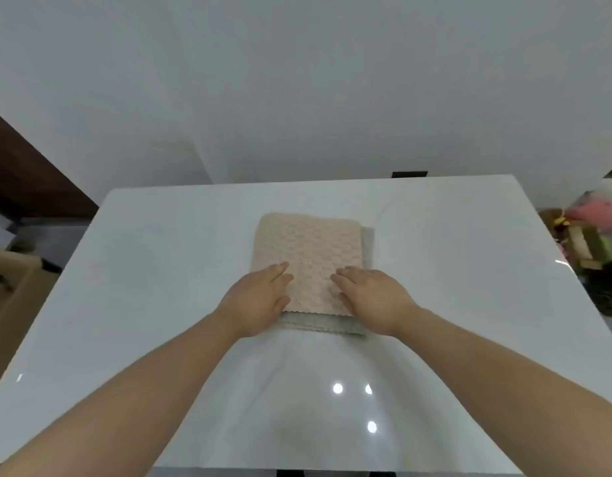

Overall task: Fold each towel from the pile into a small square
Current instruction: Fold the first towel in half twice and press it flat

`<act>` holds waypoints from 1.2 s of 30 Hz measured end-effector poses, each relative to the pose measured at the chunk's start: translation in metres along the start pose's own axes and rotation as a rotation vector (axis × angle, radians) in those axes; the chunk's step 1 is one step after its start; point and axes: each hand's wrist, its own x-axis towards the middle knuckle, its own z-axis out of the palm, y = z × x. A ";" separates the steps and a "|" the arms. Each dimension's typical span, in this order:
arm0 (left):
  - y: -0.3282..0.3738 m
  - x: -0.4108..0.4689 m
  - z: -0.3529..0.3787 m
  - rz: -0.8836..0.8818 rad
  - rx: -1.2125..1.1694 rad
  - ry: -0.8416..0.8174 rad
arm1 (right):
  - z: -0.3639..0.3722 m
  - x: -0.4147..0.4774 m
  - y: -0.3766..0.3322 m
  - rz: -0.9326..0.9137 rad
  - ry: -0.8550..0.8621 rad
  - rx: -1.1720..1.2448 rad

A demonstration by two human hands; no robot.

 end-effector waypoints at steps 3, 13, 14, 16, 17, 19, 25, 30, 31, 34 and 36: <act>-0.016 0.017 0.037 0.034 -0.005 0.068 | 0.032 0.017 0.006 0.011 -0.011 0.048; -0.042 0.041 0.137 0.124 0.008 0.297 | 0.104 0.063 0.016 0.019 0.050 0.024; -0.043 0.041 0.141 0.122 -0.013 0.338 | 0.105 0.063 0.014 0.027 0.062 0.023; -0.045 0.042 0.146 0.111 -0.062 0.394 | 0.103 0.063 0.014 0.030 0.049 0.043; -0.046 0.043 0.149 0.109 -0.077 0.419 | 0.101 0.063 0.014 0.028 0.030 0.055; -0.047 0.045 0.151 0.114 -0.130 0.453 | 0.098 0.062 0.014 0.015 -0.015 0.062; -0.056 0.047 0.154 0.163 -0.323 0.512 | 0.095 0.060 0.011 -0.015 -0.104 0.042; -0.054 0.045 0.154 0.144 -0.370 0.492 | 0.097 0.060 0.013 -0.021 -0.033 0.083; -0.053 0.045 0.152 0.124 -0.406 0.482 | 0.097 0.057 0.010 -0.041 0.006 0.048; -0.044 0.040 0.139 0.017 -0.562 0.425 | 0.095 0.046 -0.002 -0.043 0.095 -0.097; -0.035 0.035 0.125 -0.057 -0.538 0.402 | 0.092 0.037 -0.012 -0.011 0.125 -0.177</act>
